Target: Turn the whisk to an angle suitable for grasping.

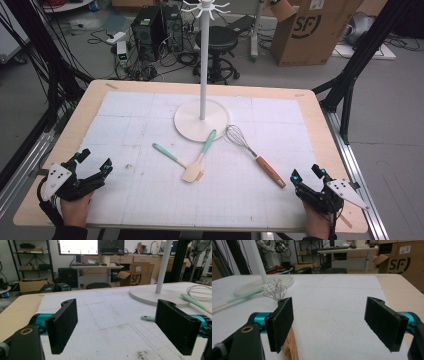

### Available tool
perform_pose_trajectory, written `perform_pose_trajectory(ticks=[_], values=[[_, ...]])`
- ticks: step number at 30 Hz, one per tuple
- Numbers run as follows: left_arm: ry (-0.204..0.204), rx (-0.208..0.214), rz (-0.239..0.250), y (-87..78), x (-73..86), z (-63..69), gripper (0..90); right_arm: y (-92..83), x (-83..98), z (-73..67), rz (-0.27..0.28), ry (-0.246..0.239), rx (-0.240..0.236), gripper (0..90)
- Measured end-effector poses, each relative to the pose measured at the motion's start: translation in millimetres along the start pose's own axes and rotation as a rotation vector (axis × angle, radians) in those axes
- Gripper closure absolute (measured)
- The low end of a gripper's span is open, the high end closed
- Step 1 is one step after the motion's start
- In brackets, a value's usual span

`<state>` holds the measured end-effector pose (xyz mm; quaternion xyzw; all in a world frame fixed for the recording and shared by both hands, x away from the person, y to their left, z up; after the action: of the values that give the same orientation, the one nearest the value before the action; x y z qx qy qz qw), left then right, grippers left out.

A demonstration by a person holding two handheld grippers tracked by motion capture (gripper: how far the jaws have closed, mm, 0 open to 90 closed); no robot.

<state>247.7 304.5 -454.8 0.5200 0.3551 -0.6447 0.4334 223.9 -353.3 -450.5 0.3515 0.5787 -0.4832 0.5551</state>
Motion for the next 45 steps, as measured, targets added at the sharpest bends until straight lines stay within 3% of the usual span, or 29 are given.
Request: perform_pose_trajectory(ticks=[18,23,25,26,27,28,30,31,34,37,38,40,43,45], values=[[-0.005,0.000,0.007,-0.9,0.0,-0.5,19.2,0.5,0.0,0.8,-0.001,0.016,0.004,23.8],[-0.006,0.000,0.009,-1.0,0.0,-0.5,19.3,0.1,-0.1,3.6,-0.004,0.041,0.005,33.7],[-0.007,0.001,0.010,-1.0,0.1,-0.3,19.3,1.3,-0.3,5.3,-0.007,0.071,-0.017,40.7],[-0.007,0.001,0.010,-1.0,0.1,-0.3,19.4,3.4,-1.0,6.6,-0.010,0.134,-0.062,43.8],[-0.007,0.000,0.008,-0.9,0.0,-0.5,19.4,8.2,-4.3,4.7,-0.021,0.142,-0.096,53.2],[-0.007,0.000,0.008,-0.9,0.0,-0.5,19.3,8.2,-4.3,4.7,-0.021,0.142,-0.096,53.2],[-0.010,0.001,0.008,-0.6,0.0,-0.5,19.4,14.8,-9.6,0.5,-0.039,0.119,-0.123,58.4],[-0.010,0.000,0.006,-0.5,0.0,-0.5,19.5,27.1,-17.8,-4.2,-0.069,0.098,-0.156,63.8],[-0.008,0.002,0.007,-0.5,0.0,-0.5,19.6,36.4,-23.9,-7.9,-0.088,0.081,-0.177,68.4],[-0.006,0.002,0.005,-0.6,0.0,-0.4,19.7,61.5,-38.7,-18.5,-0.165,0.000,-0.231,74.7],[-0.005,0.001,0.004,-0.6,0.0,-0.4,19.9,77.5,-46.0,-25.6,-0.212,-0.055,-0.258,78.1],[-0.007,0.001,0.007,-0.6,0.0,-0.3,19.9,84.0,-48.1,-27.7,-0.231,-0.071,-0.272,79.6],[-0.008,0.002,0.007,-0.5,0.0,-0.4,20.0,116.9,-54.5,-37.5,-0.323,-0.143,-0.340,86.5],[-0.008,0.002,0.006,-0.5,0.0,-0.4,20.0,123.5,-55.9,-40.3,-0.344,-0.159,-0.351,88.1]])
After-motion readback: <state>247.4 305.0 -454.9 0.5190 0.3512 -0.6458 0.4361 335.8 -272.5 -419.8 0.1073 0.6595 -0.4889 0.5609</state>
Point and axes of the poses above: each handheld gripper's, and its own axes: y roughly forward along the jaws, x roughly out of its underside, z roughly to its right, the point moved 1 cm from there along y, roughly forward along the jaws, and after that the axes turned 11 degrees about -y, right-handed, at the moved point
